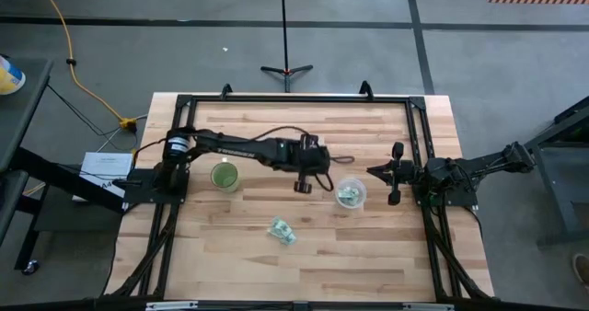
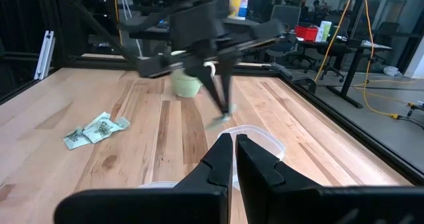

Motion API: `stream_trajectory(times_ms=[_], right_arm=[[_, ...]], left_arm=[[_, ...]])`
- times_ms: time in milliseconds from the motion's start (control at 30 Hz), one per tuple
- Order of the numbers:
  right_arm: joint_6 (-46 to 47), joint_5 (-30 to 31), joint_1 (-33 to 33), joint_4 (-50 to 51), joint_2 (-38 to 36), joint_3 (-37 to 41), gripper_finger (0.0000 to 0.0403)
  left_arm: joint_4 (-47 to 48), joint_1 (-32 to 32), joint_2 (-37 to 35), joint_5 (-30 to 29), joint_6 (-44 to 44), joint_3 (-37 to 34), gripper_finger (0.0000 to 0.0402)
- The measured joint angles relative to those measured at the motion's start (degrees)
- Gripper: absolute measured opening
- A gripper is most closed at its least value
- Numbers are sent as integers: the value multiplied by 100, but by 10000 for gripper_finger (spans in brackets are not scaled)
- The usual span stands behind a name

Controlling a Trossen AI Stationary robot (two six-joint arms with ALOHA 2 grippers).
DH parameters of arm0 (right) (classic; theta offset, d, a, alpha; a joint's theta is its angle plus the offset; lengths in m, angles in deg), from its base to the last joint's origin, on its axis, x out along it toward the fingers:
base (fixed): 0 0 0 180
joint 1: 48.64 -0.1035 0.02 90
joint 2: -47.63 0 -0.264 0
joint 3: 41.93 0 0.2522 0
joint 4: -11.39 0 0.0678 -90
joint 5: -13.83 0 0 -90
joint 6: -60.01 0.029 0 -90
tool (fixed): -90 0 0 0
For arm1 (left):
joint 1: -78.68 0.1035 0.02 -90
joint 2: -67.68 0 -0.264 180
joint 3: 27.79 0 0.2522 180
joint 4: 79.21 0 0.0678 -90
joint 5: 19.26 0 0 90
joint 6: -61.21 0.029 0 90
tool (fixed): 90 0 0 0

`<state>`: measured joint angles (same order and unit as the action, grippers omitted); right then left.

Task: Pick and place Stevia / Truvia into bins
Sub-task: Put the stevia packet into the top transparent container

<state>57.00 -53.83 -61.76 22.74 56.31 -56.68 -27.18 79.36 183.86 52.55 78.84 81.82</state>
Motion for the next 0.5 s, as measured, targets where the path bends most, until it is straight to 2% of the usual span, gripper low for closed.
stream_trajectory(times_ms=[133, 267, 333, 500], right_arm=[[0, 0, 0, 0, 0, 0, 12], [0, 0, 0, 0, 0, 0, 12], [0, 0, 1, 0, 0, 0, 12], [0, -1, 1, 0, -2, 0, 12]], left_arm=[[-92, 264, 0, 331, 19, 0, 20], [-119, 488, 19, 781, 57, 0, 21], [-159, 571, 57, 803, 57, 1, 40], [-171, 665, 90, 868, 2, 2, 125]])
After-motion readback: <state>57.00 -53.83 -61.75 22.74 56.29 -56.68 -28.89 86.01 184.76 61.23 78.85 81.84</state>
